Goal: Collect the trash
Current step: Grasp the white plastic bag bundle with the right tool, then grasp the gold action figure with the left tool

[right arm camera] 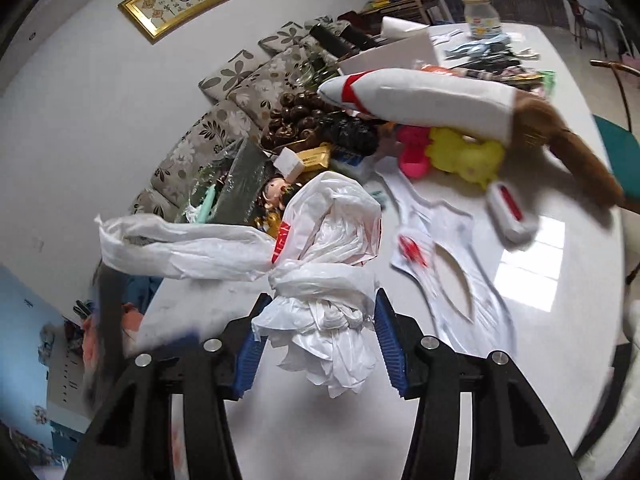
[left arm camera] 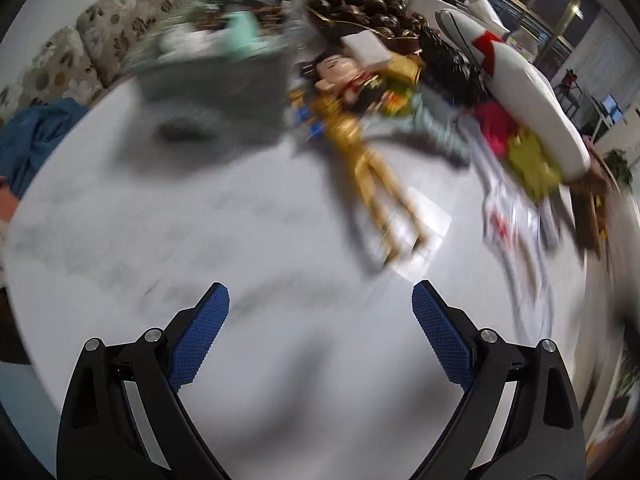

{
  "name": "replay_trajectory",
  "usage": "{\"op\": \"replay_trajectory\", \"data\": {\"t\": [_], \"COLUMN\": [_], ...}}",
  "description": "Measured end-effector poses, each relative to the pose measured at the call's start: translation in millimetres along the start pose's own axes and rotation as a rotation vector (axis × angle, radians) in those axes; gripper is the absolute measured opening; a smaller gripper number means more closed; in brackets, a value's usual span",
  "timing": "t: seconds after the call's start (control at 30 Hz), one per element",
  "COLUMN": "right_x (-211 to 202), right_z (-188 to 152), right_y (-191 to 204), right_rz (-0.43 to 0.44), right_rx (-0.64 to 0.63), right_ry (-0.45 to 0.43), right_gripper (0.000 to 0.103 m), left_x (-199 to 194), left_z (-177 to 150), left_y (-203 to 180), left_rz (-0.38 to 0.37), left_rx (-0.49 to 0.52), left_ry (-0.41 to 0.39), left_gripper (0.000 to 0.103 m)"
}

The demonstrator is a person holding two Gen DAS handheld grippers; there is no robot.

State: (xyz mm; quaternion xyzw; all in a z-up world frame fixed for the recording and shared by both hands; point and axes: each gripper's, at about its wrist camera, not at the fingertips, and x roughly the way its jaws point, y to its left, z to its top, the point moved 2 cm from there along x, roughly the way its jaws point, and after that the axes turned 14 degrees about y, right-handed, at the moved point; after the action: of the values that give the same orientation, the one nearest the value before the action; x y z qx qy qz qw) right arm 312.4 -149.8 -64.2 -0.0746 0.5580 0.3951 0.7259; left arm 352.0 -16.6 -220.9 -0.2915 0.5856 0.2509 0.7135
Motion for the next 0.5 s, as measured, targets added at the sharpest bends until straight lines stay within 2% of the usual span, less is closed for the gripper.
{"op": "replay_trajectory", "data": {"t": [0.07,0.1,0.17,0.27,0.33,0.37,0.4,0.47,0.5], "right_x": [-7.3,-9.4,-11.5,-13.2,-14.0,-14.3,-14.8,-18.0,-19.2], "right_z": [-13.4,-18.1,-27.3,-38.8,-44.3,-46.5,-46.9,-49.7,-50.5], "right_y": [-0.9,-1.8,-4.5,-13.4,-17.8,-19.1,-19.2,-18.2,-17.4], "right_rz": [-0.013,-0.012,-0.004,0.011,0.029,0.031,0.031,0.041,0.042], "right_rx": [-0.014,-0.014,-0.008,0.025,0.047,0.054,0.059,0.063,0.065], "right_ry": [-0.007,-0.010,-0.010,-0.005,-0.002,0.000,-0.001,-0.002,-0.004], "right_gripper": [0.051,0.051,0.051,0.051,0.052,0.052,0.052,0.052,0.052], "left_x": [11.4,18.9,31.8,50.8,62.3,68.2,65.4,62.8,62.2], "left_z": [24.9,40.2,60.1,76.1,80.7,79.8,78.1,73.7,70.8], "left_y": [-8.8,-15.4,-25.1,-36.8,-38.6,-35.6,-32.6,-30.1,-28.2], "left_rz": [0.030,0.082,0.137,0.212,0.197,0.158,0.121,0.138,0.121], "left_rx": [-0.029,-0.036,-0.035,-0.030,-0.050,-0.076,-0.094,-0.084,-0.074], "left_ry": [0.015,0.025,0.052,0.099,0.140,0.171,0.156,0.148,0.149], "left_gripper": [0.091,0.091,0.091,0.090,0.078,0.060,0.050,0.038,0.038]}}
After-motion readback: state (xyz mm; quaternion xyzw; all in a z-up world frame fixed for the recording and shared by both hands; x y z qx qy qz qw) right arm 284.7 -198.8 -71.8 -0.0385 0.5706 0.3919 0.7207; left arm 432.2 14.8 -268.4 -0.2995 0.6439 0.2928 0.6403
